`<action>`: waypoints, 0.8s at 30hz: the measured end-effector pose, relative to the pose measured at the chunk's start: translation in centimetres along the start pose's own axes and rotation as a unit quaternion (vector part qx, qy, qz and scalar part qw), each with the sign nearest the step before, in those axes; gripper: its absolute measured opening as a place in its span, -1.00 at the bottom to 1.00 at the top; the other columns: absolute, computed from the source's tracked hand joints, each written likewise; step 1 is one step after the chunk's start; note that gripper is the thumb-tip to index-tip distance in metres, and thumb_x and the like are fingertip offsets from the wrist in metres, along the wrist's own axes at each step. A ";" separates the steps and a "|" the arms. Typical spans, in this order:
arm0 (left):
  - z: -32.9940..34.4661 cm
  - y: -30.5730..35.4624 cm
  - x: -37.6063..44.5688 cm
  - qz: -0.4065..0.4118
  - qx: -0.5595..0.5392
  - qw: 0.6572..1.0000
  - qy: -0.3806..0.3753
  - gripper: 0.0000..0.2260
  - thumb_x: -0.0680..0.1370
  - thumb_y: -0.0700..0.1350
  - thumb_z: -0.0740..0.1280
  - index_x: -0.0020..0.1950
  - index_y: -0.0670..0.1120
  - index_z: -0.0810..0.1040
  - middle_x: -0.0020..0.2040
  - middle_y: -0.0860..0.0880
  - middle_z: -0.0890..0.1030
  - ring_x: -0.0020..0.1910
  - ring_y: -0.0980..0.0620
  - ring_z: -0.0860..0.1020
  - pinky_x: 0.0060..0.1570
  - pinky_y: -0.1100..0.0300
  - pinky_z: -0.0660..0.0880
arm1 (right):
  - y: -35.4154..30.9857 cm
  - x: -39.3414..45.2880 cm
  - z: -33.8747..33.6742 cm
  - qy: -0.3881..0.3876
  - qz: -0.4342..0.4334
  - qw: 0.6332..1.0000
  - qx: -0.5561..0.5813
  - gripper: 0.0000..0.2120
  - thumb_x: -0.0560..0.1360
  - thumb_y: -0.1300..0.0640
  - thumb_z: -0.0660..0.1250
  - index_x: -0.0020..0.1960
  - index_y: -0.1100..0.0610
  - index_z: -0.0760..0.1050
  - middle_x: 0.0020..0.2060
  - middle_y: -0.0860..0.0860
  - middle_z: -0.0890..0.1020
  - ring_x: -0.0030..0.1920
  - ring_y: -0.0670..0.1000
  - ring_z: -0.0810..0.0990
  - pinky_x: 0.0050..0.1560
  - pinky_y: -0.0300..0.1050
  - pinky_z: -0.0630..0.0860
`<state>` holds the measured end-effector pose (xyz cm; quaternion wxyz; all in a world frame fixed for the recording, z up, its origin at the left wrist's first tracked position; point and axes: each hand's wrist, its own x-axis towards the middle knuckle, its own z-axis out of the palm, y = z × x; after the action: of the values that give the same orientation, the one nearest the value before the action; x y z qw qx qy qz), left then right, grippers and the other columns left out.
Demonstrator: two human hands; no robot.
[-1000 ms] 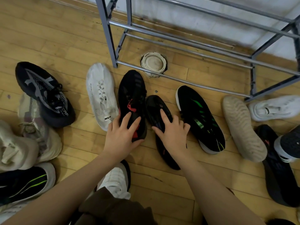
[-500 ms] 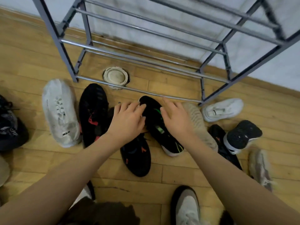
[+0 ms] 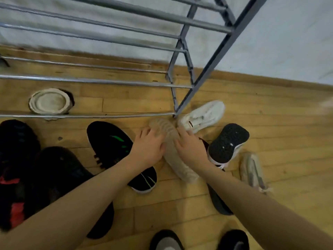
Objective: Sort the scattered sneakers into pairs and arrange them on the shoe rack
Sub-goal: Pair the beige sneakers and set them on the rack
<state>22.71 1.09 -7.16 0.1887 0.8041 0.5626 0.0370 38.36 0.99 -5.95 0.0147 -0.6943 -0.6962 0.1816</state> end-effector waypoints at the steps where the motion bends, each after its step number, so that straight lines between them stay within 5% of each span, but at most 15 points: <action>1: 0.8 -0.1 0.3 0.007 0.012 1.000 -0.011 -0.62 0.60 0.01 0.09 0.41 0.00 0.29 0.43 -0.11 0.27 0.38 -0.18 0.22 0.33 -0.07 0.13 | 0.9 -0.2 0.7 -0.001 0.010 1.000 -0.029 -0.60 0.60 -0.06 0.06 0.41 0.00 0.23 0.27 0.10 0.44 0.21 0.21 0.43 0.17 0.12 0.33; 7: 3.7 -2.1 2.4 0.057 0.062 0.995 -0.052 -0.56 0.61 0.12 -0.01 0.50 0.13 0.10 0.54 -0.04 0.06 0.47 -0.20 0.08 0.37 -0.08 0.08 | 3.4 -1.2 5.0 0.012 0.049 0.997 -0.057 -0.51 0.58 -0.17 0.05 0.44 0.01 0.21 0.34 -0.01 0.41 0.33 0.12 0.30 0.28 0.08 0.07; 10: 3.9 -1.8 3.6 0.109 0.081 0.989 -0.051 -0.49 0.55 0.19 -0.14 0.50 0.17 0.07 0.55 -0.03 0.04 0.47 -0.25 0.08 0.37 -0.13 0.09 | 3.3 -1.7 6.0 0.049 0.046 0.997 -0.032 -0.51 0.58 -0.16 0.08 0.44 0.04 0.26 0.28 -0.02 0.49 0.27 0.09 0.39 0.23 0.03 0.00; 14: 3.4 -1.8 5.6 0.144 0.138 0.978 -0.065 -0.55 0.61 0.15 -0.04 0.50 0.16 0.05 0.55 0.03 -0.08 0.51 -0.16 -0.14 0.42 -0.14 -0.12 | 2.3 -2.5 7.0 0.079 0.006 0.997 -0.023 -0.50 0.51 -0.15 0.12 0.36 0.07 0.40 0.18 0.00 0.58 0.07 0.14 0.54 0.15 0.07 0.10; 17: 2.9 -2.7 5.1 0.163 0.136 0.974 -0.074 -0.57 0.60 0.18 0.00 0.43 0.11 0.28 0.52 -0.01 0.17 0.51 -0.16 -0.03 0.41 -0.13 -0.08 | 1.5 -3.5 7.2 0.113 -0.021 0.993 -0.016 -0.54 0.49 -0.13 0.14 0.29 0.05 0.48 0.11 -0.04 0.62 -0.05 0.10 0.59 0.04 0.03 0.17; 20: 2.1 -3.7 2.8 0.152 0.103 0.982 -0.046 -0.56 0.54 0.18 -0.01 0.26 0.05 0.47 0.30 -0.07 0.48 0.38 -0.27 0.29 0.31 -0.18 0.20 | 1.1 -4.4 6.8 0.135 -0.025 0.991 -0.012 -0.58 0.48 -0.14 0.15 0.24 0.02 0.51 0.06 -0.04 0.63 -0.10 0.06 0.60 -0.05 -0.03 0.18; 24: 0.8 -4.0 -0.5 0.155 0.098 0.983 0.032 -0.65 0.56 0.10 0.06 0.16 0.03 0.55 0.16 -0.05 0.56 0.26 -0.25 0.43 0.17 -0.13 0.34 | 0.6 -5.6 6.6 0.170 -0.056 0.984 -0.015 -0.63 0.50 -0.13 0.18 0.20 -0.01 0.53 -0.09 -0.07 0.66 -0.19 0.03 0.60 -0.09 -0.04 0.23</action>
<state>19.22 1.58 -9.22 0.0832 0.8944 0.4379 0.0362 37.29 -6.05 -10.95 0.1322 -0.6748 -0.7244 0.0496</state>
